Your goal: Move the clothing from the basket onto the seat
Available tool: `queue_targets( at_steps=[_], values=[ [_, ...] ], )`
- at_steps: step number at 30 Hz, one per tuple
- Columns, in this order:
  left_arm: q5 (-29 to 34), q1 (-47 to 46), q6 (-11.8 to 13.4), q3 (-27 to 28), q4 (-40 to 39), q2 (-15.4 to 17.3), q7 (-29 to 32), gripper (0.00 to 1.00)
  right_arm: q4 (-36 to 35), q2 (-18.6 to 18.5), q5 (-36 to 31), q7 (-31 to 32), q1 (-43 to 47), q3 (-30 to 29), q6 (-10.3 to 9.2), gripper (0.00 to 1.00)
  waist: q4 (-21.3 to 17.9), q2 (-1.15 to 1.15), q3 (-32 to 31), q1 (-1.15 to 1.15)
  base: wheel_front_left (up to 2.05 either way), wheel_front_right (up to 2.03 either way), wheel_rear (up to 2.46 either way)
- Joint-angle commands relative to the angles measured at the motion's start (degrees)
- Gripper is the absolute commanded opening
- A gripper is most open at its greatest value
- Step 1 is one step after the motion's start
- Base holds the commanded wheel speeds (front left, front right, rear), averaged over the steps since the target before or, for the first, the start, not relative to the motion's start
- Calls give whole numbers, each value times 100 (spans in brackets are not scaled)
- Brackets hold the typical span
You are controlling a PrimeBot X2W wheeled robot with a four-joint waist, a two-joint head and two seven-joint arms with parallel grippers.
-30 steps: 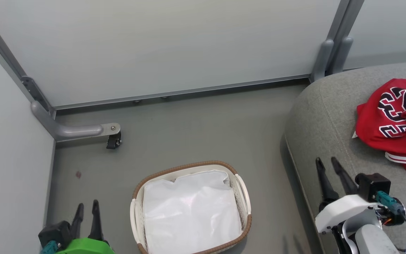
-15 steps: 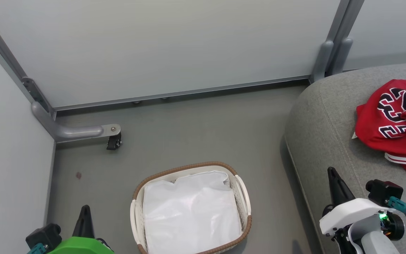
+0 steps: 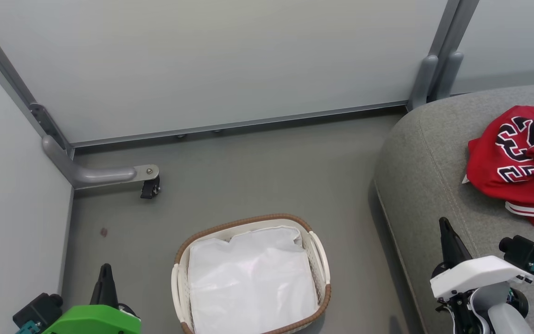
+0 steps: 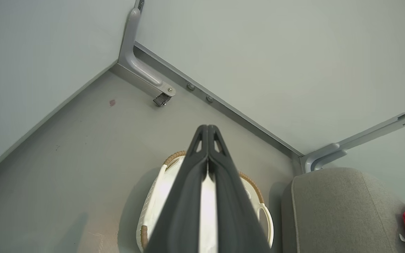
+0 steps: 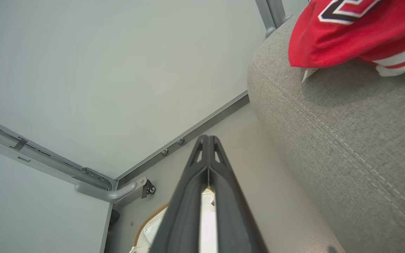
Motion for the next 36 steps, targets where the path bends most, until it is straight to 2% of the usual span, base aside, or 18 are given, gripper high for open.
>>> queue_targets(
  at_steps=[1, 36],
  values=[
    [-217, -136, -18, 25, -130, 29, 41, 0, -115, -34, 223, 53, -10, -32, -2, 0, 0, 0, -3, 0, 0, 0, 0],
    [-2514, -251, -38, 178, -632, 45, 686, 0, -484, -58, 2645, 699, 105, -216, -3, 0, -14, 0, -74, 0, 0, 0, 0]
  ],
)
